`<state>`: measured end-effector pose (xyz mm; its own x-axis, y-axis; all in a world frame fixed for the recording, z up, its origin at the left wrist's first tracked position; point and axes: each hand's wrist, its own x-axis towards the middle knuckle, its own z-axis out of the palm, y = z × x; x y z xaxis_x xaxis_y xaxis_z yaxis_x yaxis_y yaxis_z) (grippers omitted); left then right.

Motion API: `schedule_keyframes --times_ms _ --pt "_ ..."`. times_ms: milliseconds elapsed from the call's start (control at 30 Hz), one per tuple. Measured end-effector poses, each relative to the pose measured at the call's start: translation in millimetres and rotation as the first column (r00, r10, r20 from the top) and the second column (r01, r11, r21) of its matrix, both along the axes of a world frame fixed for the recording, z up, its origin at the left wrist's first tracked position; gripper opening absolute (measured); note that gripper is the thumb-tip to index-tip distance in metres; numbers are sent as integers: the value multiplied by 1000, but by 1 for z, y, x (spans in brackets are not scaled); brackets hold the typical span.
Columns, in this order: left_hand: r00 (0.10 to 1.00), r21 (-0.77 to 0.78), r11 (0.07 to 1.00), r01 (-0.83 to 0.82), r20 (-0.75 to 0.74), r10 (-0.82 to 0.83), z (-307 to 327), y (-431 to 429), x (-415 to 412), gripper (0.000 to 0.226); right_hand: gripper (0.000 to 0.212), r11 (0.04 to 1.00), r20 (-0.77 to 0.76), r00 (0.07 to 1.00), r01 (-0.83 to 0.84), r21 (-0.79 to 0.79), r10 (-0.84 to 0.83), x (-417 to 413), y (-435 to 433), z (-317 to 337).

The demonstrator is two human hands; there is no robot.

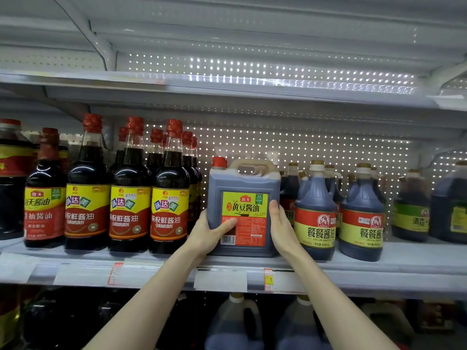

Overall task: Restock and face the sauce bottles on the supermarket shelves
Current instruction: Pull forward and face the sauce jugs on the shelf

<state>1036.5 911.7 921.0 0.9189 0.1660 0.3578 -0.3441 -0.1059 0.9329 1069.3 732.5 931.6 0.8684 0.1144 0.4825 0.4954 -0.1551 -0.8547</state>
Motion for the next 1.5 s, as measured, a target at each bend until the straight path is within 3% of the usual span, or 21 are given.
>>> schedule_keyframes --times_ms 533,1000,1167,1500 --pt "1000 13 1000 5 -15 -5 2 -1 -4 63 77 1000 -12 1000 6 2 -6 3 0 0" --pt "997 40 997 -61 -34 63 7 -5 -11 55 62 1000 -70 998 -6 -26 4 -10 -2 7" --pt "990 120 985 -128 -52 135 14 1 -29 76 60 999 -94 995 18 -41 -22 -22 -10 15" --pt "988 210 968 -134 101 115 19 -5 -115 73 56 998 45 997 66 -8 -66 -93 -23 10"
